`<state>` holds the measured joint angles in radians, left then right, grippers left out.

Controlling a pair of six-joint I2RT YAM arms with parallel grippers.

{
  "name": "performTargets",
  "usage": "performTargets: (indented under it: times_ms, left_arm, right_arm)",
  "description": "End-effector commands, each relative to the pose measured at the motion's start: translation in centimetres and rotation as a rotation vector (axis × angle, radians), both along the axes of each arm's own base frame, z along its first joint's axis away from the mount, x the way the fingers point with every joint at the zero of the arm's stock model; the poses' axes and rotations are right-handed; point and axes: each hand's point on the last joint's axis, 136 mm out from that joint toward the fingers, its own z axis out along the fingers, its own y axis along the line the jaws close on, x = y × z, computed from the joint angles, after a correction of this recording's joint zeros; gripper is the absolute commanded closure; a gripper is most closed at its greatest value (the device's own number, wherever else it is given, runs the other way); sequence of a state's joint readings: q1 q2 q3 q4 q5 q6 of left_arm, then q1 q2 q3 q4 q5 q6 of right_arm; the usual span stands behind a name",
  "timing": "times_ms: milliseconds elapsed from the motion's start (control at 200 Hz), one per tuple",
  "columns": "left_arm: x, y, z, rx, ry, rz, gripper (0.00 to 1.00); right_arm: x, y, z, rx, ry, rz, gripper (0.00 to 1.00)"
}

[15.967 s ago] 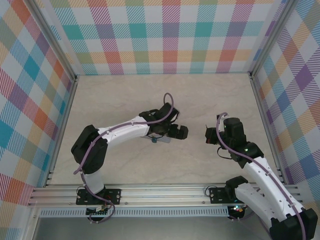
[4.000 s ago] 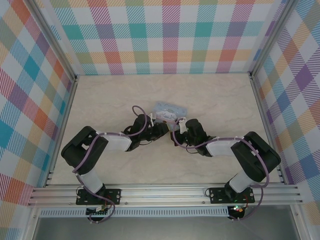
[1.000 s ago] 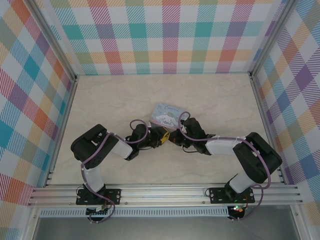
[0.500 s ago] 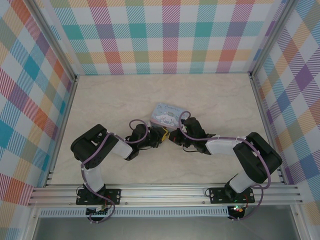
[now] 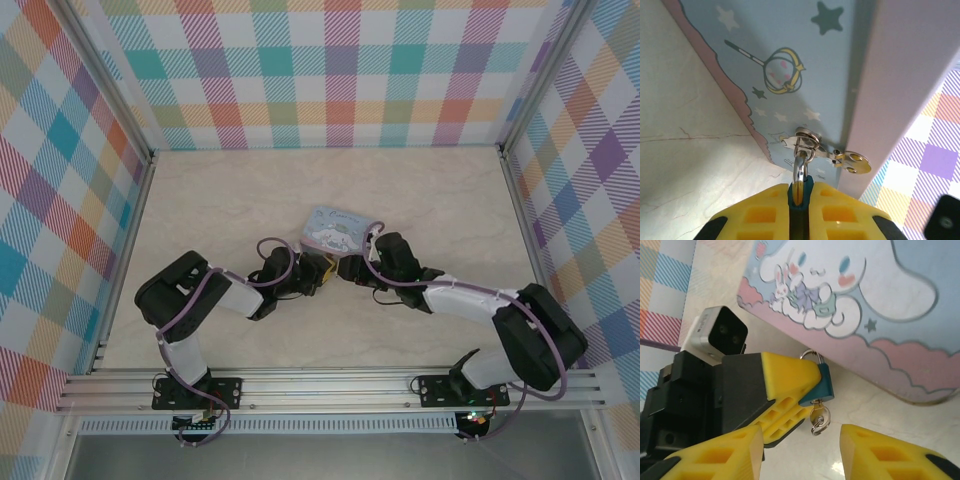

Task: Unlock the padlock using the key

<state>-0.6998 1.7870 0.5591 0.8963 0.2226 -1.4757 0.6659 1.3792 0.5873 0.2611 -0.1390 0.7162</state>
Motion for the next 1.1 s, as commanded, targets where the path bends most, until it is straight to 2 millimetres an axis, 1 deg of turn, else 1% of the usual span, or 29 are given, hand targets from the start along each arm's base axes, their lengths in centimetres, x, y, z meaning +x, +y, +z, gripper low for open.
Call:
performTargets:
  times_ms: [0,170,330,425,530,645,775,930,1045,1100]
  left_arm:
    - [0.0,-0.6,1.7,-0.011,-0.031,-0.018,1.00]
    - [0.0,-0.6,2.1,-0.013,-0.034,-0.020,1.00]
    - [0.0,-0.6,2.3,-0.019,-0.037,-0.019,1.00]
    - [0.0,-0.6,2.3,-0.022,-0.036,-0.020,1.00]
    - [0.0,-0.6,2.3,-0.021,-0.033,-0.019,1.00]
    - [-0.1,-0.5,2.2,-0.023,-0.027,-0.018,1.00]
    - [0.0,-0.6,2.2,-0.025,-0.029,-0.017,1.00]
    - [-0.1,-0.6,2.2,-0.025,-0.028,-0.015,1.00]
    - [-0.1,-0.5,2.3,-0.028,-0.023,-0.014,1.00]
    - [-0.1,-0.6,2.3,-0.029,-0.022,-0.015,1.00]
  right_arm:
    - [-0.1,-2.1,-1.0,-0.201,-0.169,0.082,0.54]
    - [-0.9,-2.1,0.9,-0.442,-0.469,0.254,0.51]
    - [-1.3,-2.2,2.9,-0.664,-0.727,0.355,0.46]
    - [-1.8,-2.2,3.2,-0.775,-0.855,0.427,0.44]
    - [-2.4,-1.7,2.7,-0.916,-1.006,0.523,0.41]
    - [-1.9,-1.9,1.7,-1.064,-1.065,0.583,0.41]
    - [-1.5,-1.2,0.6,-1.161,-1.117,0.648,0.41]
    - [-1.0,0.4,0.0,-1.181,-1.153,0.676,0.44]
    - [-0.7,1.2,-0.4,-1.171,-1.161,0.670,0.50]
    - [-0.6,1.4,-0.3,-1.163,-1.164,0.653,0.52]
